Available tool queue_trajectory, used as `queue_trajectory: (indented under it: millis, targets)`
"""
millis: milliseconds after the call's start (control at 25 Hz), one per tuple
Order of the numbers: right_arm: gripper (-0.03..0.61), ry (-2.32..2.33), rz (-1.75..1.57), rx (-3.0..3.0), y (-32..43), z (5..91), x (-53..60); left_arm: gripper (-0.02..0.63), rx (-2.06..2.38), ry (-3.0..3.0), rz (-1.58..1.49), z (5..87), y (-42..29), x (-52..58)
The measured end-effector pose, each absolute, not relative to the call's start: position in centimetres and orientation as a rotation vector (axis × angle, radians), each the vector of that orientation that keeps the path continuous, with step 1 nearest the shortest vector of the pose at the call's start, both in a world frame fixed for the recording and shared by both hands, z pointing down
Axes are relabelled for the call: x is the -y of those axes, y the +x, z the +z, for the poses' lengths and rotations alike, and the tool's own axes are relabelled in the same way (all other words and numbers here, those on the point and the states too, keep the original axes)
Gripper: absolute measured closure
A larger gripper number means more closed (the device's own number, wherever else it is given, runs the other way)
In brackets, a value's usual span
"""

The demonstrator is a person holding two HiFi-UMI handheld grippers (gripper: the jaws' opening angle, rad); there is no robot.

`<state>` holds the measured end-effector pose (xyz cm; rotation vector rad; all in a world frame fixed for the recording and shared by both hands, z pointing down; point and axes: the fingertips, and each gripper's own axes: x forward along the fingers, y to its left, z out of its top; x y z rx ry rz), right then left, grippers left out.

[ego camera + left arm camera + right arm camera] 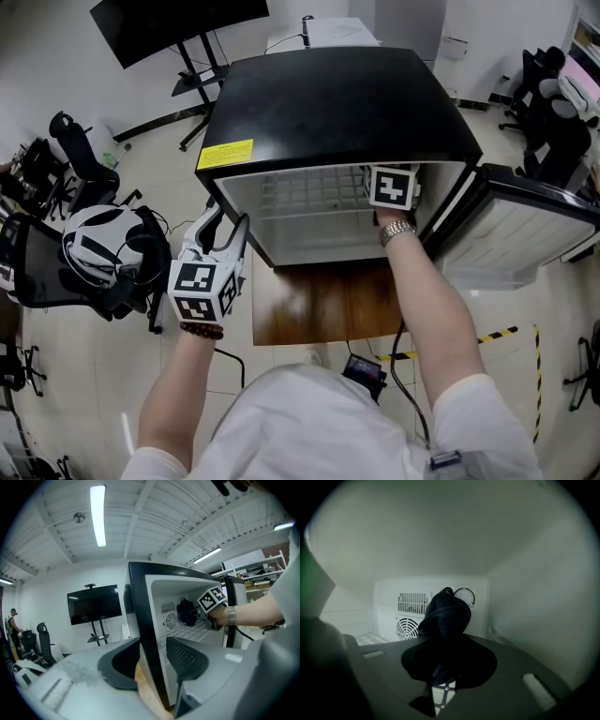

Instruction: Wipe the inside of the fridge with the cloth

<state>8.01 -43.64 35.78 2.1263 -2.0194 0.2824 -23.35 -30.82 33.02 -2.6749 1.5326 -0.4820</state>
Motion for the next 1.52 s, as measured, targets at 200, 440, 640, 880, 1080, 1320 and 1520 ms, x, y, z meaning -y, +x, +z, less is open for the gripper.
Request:
queue_trajectory:
  millis: [200,440,640,880,1080,1320,1520]
  targets:
    - [0.508,2.156,0.273,1.977,9.2,35.7,43.3,0.440,-1.550,-2.668,-0.484,33.1,-23.3,30.9]
    - [0.508,2.189,0.277,1.939,10.0,35.5,42.9,0.440,-1.559,-2.667,-0.484,33.1,-23.3,30.9]
    - [0.508,2.177,0.272,1.959,9.4,35.4,42.4,0.440,-1.557,-2.670,-0.482,33.1,-23.3,30.8]
    - [0.508,2.126,0.197,2.059,6.5,33.9,41.2,0.440,-1.543,-2.685,-0.462,33.0,-23.4,30.8]
    - [0.508,2.015,0.123,2.173,1.7,32.6,39.7,0.440,-1.528,-2.704,-0.432,32.9,-23.2,30.9]
    - [0.508,1.807,0.120,2.304,-6.6,32.9,38.9,0.440,-1.491,-2.729,-0.405,32.9,-23.1,30.7]
    - [0.508,1.702,0.118,2.324,-11.3,33.8,39.6,0.433,-1.455,-2.747,-0.387,32.9,-23.1,30.5]
